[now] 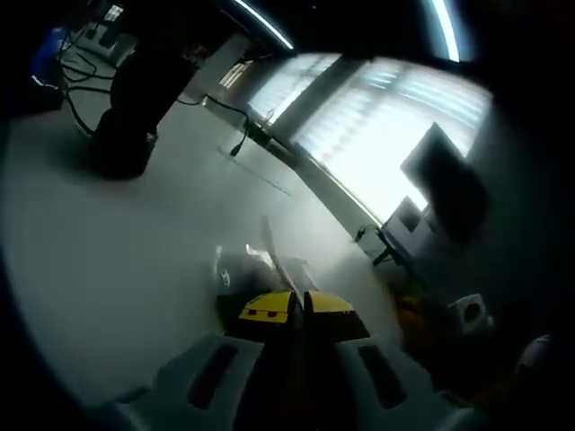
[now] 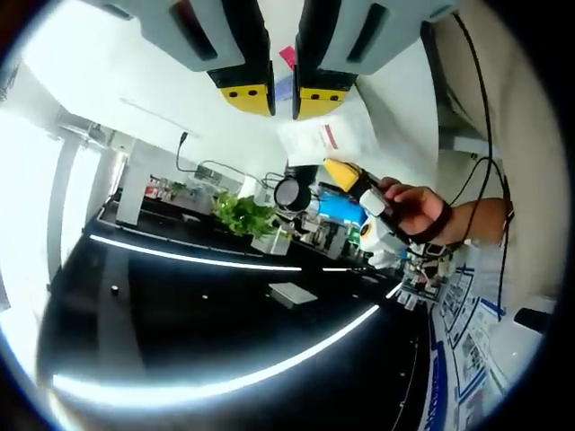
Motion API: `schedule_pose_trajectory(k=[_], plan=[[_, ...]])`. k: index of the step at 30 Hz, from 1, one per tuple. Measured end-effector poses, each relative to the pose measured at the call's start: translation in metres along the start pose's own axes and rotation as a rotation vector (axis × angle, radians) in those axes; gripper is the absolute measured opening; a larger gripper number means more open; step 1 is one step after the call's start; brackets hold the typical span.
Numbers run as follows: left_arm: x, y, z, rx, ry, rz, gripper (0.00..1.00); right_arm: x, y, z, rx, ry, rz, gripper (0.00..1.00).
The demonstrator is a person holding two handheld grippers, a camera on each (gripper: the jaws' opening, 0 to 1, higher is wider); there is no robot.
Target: Clip sheet goods on table flip sheet goods clip sheet goods scan sheet goods put sheet goods back to table
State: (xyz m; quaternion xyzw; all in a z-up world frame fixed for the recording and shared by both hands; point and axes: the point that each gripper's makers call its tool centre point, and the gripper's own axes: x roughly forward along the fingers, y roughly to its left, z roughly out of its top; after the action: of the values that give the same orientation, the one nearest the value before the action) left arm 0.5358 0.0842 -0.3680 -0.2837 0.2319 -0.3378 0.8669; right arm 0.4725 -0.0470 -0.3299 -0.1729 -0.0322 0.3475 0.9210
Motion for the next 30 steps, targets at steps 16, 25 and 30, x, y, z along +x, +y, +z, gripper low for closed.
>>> schedule_pose_trajectory(k=[16, 25, 30], plan=[[-0.001, -0.003, 0.0, 0.002, -0.005, -0.008, 0.0, 0.007, 0.032, 0.014, 0.0, 0.04, 0.063, 0.12], [-0.002, -0.005, 0.0, 0.0, -0.01, -0.014, 0.0, 0.019, 0.056, 0.008, 0.032, 0.076, 0.121, 0.16], [-0.001, -0.007, 0.0, -0.001, -0.014, -0.019, 0.0, 0.026, 0.067, 0.005, 0.052, 0.087, 0.141, 0.17]])
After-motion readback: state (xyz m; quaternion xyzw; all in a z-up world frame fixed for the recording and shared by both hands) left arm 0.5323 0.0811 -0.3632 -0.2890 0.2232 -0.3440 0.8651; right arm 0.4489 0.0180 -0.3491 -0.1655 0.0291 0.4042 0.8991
